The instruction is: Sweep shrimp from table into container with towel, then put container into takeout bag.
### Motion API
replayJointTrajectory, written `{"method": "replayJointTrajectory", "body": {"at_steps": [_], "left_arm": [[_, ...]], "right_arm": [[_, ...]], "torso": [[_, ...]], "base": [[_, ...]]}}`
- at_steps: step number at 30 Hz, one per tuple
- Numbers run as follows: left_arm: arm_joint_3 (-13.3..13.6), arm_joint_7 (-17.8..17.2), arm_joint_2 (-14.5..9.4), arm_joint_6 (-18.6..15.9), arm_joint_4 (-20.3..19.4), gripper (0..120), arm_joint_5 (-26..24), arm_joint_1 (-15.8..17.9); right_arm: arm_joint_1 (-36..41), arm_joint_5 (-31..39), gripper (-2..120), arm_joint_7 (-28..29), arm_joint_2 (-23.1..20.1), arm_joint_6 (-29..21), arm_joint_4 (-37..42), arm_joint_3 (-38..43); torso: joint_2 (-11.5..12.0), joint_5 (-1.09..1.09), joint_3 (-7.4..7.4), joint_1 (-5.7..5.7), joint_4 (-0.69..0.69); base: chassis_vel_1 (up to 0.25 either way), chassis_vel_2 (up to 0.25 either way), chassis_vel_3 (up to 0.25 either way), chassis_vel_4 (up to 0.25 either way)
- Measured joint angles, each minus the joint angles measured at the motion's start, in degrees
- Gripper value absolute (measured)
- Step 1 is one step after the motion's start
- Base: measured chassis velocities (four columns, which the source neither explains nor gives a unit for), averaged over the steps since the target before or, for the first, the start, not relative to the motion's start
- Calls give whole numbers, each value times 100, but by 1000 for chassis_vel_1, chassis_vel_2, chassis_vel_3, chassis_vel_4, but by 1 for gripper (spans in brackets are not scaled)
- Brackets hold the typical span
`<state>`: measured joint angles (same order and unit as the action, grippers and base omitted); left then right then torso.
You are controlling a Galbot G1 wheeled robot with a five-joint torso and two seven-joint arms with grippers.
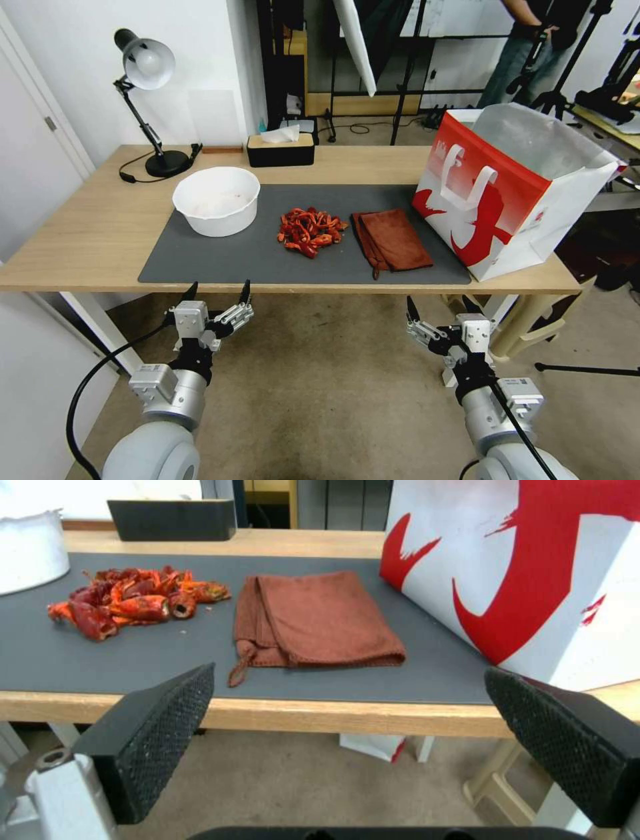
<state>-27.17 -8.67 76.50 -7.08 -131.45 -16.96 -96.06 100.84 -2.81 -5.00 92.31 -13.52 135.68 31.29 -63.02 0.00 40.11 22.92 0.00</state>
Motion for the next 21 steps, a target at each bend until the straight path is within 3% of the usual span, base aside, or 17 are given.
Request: {"method": "replayJointTrajectory", "body": {"at_steps": [7,12,15,16,17,19,20,21], "left_arm": [[-27,2,3,67,66,100,0,12],[-242,-10,-161,238,214,100,-298,359],[-675,238,-737,420,592,100,-971,1066],[-675,238,-737,420,592,100,-971,1066],[-773,377,-996,503,770,100,-1168,1300],[-819,765,-1754,685,1310,100,-1589,1883],[-819,765,-1754,685,1310,100,-1589,1883],[-777,995,-2041,767,1539,100,-1707,2096]], "right_arm": [[-8,16,100,4,-2,2,-22,4],[-11,41,100,5,-8,4,-27,6],[-33,58,100,0,-13,-12,-22,1],[-33,58,100,0,-13,-12,-22,1],[-34,58,100,-5,-14,-25,-16,2],[-32,56,100,-16,-15,-46,-4,0],[-32,56,100,-16,-15,-46,-4,0],[-32,53,100,-18,-14,-51,-4,-7]], "torso": [[0,0,0,0,0],[0,-1,0,0,0],[0,-1,0,0,0],[0,-1,0,0,0],[0,-2,0,0,0],[0,-1,0,0,-1],[0,-1,0,0,-1],[0,-1,0,0,-1]], "base": [[0,0,0,0],[0,0,0,0],[0,0,0,0],[0,0,0,0],[0,0,0,0],[0,0,0,0],[0,0,0,0],[0,0,0,0]]}}
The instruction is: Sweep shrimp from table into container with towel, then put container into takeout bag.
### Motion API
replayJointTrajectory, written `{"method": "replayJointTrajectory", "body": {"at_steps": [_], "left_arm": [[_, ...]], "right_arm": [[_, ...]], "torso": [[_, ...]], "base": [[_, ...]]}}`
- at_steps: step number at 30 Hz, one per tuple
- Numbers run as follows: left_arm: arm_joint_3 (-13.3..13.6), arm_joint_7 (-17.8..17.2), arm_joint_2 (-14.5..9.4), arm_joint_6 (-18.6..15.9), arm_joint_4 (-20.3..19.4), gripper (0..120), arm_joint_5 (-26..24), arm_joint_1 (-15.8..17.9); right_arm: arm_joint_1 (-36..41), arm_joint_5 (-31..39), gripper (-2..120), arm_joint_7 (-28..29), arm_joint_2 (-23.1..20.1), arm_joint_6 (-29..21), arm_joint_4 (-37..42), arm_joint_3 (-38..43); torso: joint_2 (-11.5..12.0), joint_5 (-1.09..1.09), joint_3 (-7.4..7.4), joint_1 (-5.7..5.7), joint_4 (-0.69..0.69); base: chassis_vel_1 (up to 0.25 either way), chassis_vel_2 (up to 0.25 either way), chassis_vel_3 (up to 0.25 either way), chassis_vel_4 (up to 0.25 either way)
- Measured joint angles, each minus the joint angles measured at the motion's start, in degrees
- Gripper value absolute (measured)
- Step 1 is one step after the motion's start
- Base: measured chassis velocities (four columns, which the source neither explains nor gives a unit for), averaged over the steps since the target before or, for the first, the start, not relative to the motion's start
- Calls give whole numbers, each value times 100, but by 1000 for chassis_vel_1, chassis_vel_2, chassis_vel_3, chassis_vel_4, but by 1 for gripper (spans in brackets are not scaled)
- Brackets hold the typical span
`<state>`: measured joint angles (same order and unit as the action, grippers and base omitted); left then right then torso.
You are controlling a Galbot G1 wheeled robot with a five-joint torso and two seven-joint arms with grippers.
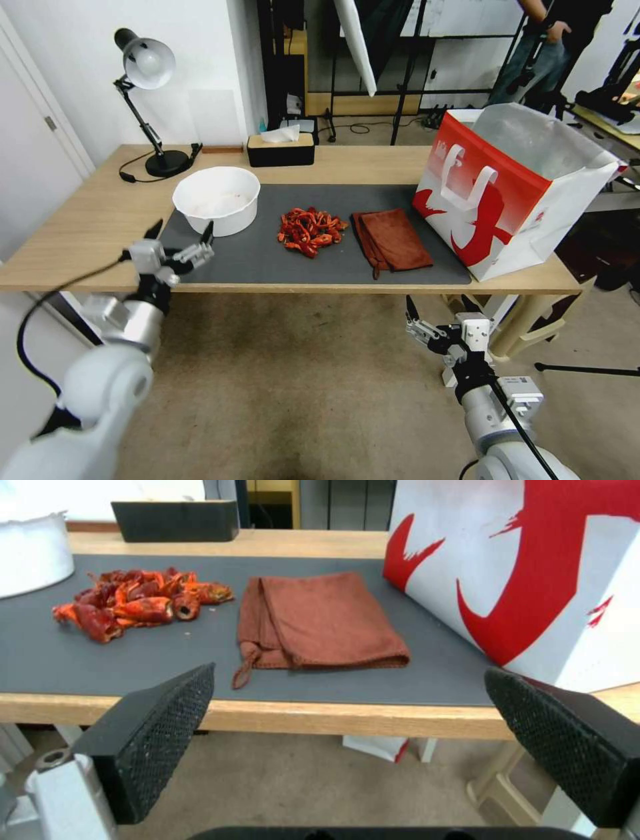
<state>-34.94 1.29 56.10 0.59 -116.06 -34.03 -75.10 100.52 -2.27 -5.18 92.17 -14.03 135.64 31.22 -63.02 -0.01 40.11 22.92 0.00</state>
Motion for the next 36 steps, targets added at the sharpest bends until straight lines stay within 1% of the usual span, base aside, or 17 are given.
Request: {"method": "replayJointTrajectory", "body": {"at_steps": [3,5,7,10,11,14,16,17,19,21,22,26,28,29,31,33,36], "left_arm": [[46,382,-306,94,287,100,-102,247],[190,788,-608,184,665,100,-160,622],[219,843,-644,197,722,100,-165,687],[541,1972,-1076,342,1556,100,-202,1594],[541,1972,-1076,342,1556,100,-202,1594],[967,2902,-1408,421,2269,100,-69,2398],[1063,3158,-1455,458,2421,100,-1,2572],[1245,3764,-1524,500,2740,100,204,2951],[1316,4001,-1541,525,2871,100,291,3101],[1676,4783,-1571,667,3446,100,692,3791],[1676,4783,-1571,667,3446,100,692,3791],[2178,5993,-1497,801,4220,100,1673,4855],[2240,6179,-1475,826,4313,100,1801,4998],[2404,6634,-1405,877,4555,100,2101,5368],[2479,6788,-1378,895,4646,100,2198,5503],[2851,7301,-1260,1019,5045,100,2493,6024],[3132,7495,-1172,1084,5251,100,2652,6290]], "right_arm": [[-18,-2,100,-2,0,-17,-1,-16],[-31,-6,100,-9,-2,-29,-8,-26],[-31,-7,100,-9,-2,-30,-9,-26],[-57,-14,100,-13,-2,-48,-23,-22],[-57,-14,100,-13,-2,-48,-23,-22],[-58,-42,100,-20,-2,-54,-45,-24],[-58,-50,100,-21,-2,-54,-51,-26],[-59,-67,100,-24,-2,-54,-58,-32],[-59,-76,100,-25,-3,-54,-61,-33],[-65,-99,100,-32,-1,-54,-69,-38],[-65,-99,100,-32,-1,-54,-69,-38],[-71,-119,100,-38,-3,-56,-73,-27],[-69,-121,100,-38,-2,-56,-75,-20],[-64,-122,100,-38,-2,-56,-80,-12],[-61,-122,100,-38,-3,-56,-83,-12],[-44,-124,100,-38,-3,-54,-88,-1],[-39,-123,100,-39,-3,-50,-95,14]], "torso": [[0,0,0,0,0],[0,0,0,0,3],[0,-1,0,0,2],[0,0,0,0,0],[0,0,0,0,0],[0,0,0,0,1],[0,0,0,0,2],[0,0,0,0,0],[0,-1,0,0,1],[0,1,0,0,0],[0,1,0,0,0],[0,0,0,0,1],[0,-1,0,0,1],[0,1,0,1,1],[0,1,0,1,0],[-1,0,0,0,0],[-1,0,0,1,0]], "base": [[0,0,0,0],[0,0,0,0],[0,0,0,0],[0,0,0,0],[0,0,0,0],[0,0,0,0],[0,0,0,0],[0,0,0,0],[0,0,0,0],[0,0,0,0],[0,0,0,0],[0,0,0,0],[0,0,0,0],[0,0,0,0],[0,0,0,0],[0,0,0,0],[0,0,0,0]]}}
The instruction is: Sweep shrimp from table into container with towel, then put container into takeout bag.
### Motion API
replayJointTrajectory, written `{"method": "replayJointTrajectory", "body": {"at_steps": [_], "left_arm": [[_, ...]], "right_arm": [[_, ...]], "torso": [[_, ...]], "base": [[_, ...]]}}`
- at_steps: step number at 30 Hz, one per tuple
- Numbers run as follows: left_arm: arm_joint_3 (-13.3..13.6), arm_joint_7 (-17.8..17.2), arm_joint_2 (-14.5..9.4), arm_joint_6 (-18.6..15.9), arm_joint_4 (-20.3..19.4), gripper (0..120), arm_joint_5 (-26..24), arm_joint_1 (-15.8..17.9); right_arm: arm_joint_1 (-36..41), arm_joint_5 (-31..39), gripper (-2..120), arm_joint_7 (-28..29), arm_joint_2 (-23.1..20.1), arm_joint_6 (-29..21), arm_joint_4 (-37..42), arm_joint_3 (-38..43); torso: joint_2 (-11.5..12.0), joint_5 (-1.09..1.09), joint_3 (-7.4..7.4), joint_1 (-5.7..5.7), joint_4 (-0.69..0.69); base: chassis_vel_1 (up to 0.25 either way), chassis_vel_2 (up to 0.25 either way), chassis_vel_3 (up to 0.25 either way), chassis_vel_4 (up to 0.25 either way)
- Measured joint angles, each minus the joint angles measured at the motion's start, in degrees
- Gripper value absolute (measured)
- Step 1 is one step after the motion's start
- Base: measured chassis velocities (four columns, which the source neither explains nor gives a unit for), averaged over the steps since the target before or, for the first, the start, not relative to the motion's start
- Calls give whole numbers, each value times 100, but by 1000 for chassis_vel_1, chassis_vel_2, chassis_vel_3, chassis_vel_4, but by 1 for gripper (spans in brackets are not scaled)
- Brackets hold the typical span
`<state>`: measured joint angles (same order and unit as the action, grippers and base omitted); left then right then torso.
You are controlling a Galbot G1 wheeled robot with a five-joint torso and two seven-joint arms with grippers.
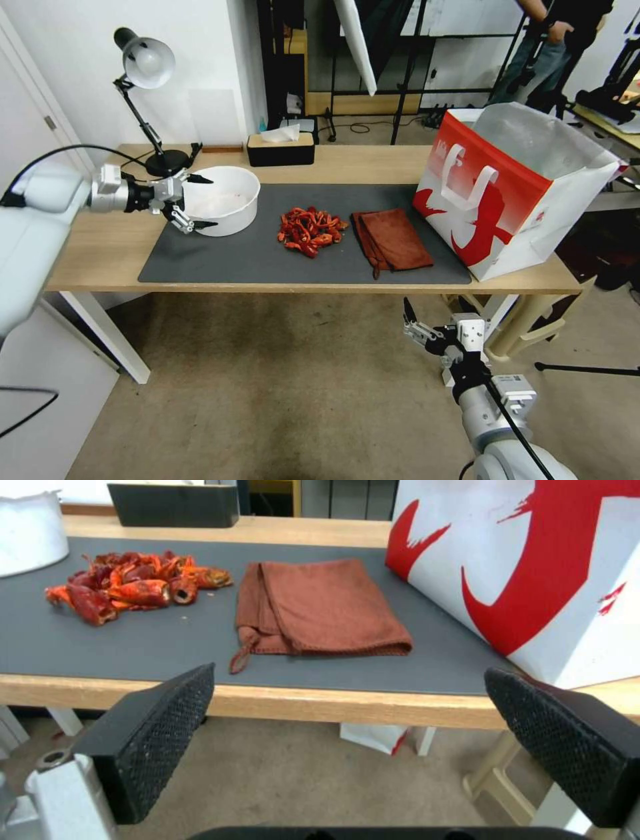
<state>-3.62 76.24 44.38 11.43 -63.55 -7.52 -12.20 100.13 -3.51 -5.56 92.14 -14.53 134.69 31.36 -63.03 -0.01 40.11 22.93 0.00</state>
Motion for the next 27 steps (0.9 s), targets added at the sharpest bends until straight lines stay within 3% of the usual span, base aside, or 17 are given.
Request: {"method": "replayJointTrajectory", "body": {"at_steps": [5,13,18,26,27], "left_arm": [[344,431,159,231,278,100,703,427],[734,429,283,545,544,100,1234,808],[825,462,366,666,658,100,1463,933],[881,605,582,866,979,74,1947,1077],[907,684,603,879,993,67,1999,1086]], "right_arm": [[2,4,100,0,-1,5,-5,32],[-13,8,100,5,-1,22,-54,29],[-14,8,100,6,-1,31,-65,25],[-8,8,100,6,-1,40,-70,28],[-4,8,100,7,0,41,-70,36]], "torso": [[0,0,0,-1,1],[0,1,0,-1,0],[0,1,-1,-1,0],[0,1,0,-1,0],[0,1,0,-1,0]], "base": [[0,0,0,0],[0,0,0,0],[0,0,0,0],[0,0,0,0],[0,0,0,0]]}}
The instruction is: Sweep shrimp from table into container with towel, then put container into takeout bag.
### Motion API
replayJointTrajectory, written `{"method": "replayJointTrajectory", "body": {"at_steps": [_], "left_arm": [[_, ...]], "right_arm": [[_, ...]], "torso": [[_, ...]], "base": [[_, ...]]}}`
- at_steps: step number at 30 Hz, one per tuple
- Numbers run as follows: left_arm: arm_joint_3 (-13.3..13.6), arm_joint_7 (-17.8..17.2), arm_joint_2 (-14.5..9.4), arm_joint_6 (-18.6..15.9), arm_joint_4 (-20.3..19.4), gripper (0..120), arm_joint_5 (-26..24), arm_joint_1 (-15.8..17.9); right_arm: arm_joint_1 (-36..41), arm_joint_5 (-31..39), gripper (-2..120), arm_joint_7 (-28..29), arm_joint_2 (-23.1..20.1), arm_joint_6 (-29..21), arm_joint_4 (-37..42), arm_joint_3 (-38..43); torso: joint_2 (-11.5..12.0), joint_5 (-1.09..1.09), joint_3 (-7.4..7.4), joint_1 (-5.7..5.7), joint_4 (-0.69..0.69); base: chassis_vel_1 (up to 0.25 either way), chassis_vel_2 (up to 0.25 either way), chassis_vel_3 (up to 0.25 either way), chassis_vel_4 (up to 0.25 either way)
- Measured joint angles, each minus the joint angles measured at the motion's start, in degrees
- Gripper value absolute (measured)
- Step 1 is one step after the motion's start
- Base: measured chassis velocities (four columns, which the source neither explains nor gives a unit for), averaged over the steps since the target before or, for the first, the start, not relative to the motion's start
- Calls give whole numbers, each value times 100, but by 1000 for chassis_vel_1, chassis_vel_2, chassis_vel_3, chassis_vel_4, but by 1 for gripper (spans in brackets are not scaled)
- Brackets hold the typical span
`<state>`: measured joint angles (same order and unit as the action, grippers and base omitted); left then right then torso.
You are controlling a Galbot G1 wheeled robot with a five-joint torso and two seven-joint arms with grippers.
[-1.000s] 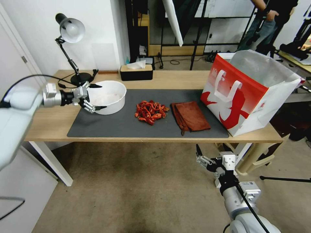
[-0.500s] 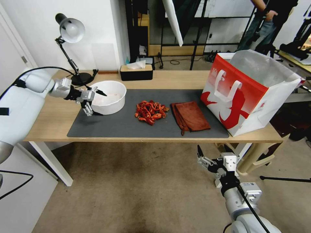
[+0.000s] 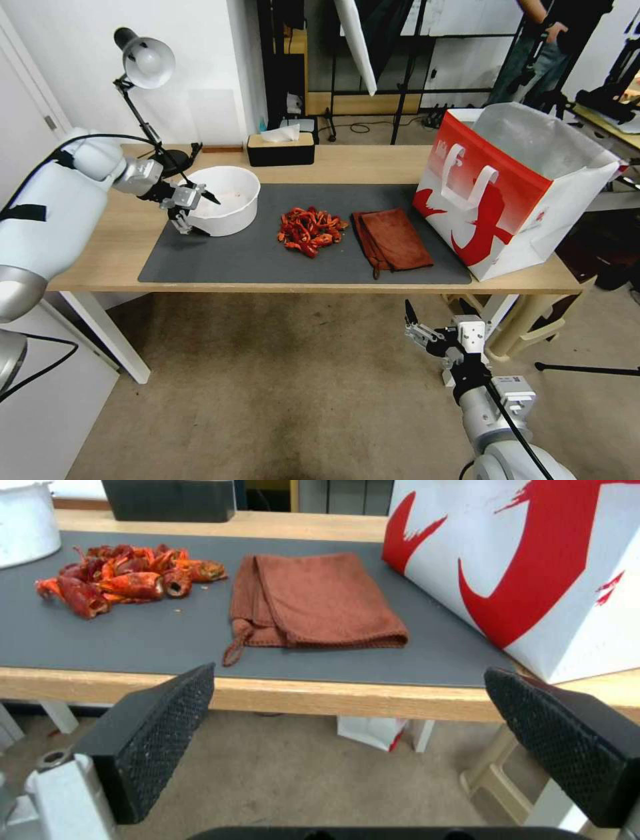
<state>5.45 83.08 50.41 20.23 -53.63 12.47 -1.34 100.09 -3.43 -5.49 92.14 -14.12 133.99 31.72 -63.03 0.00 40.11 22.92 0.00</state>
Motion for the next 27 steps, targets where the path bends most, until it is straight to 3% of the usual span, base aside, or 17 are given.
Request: {"method": "replayJointTrajectory", "body": {"at_steps": [18,27], "left_arm": [[270,257,50,143,12,3,239,112],[262,284,-158,210,-339,0,71,57]], "right_arm": [[33,0,100,20,0,26,0,4],[38,1,100,20,0,27,-1,-4]], "torso": [[0,0,0,0,0],[1,0,0,0,0]], "base": [[0,0,0,0],[0,0,0,0]]}}
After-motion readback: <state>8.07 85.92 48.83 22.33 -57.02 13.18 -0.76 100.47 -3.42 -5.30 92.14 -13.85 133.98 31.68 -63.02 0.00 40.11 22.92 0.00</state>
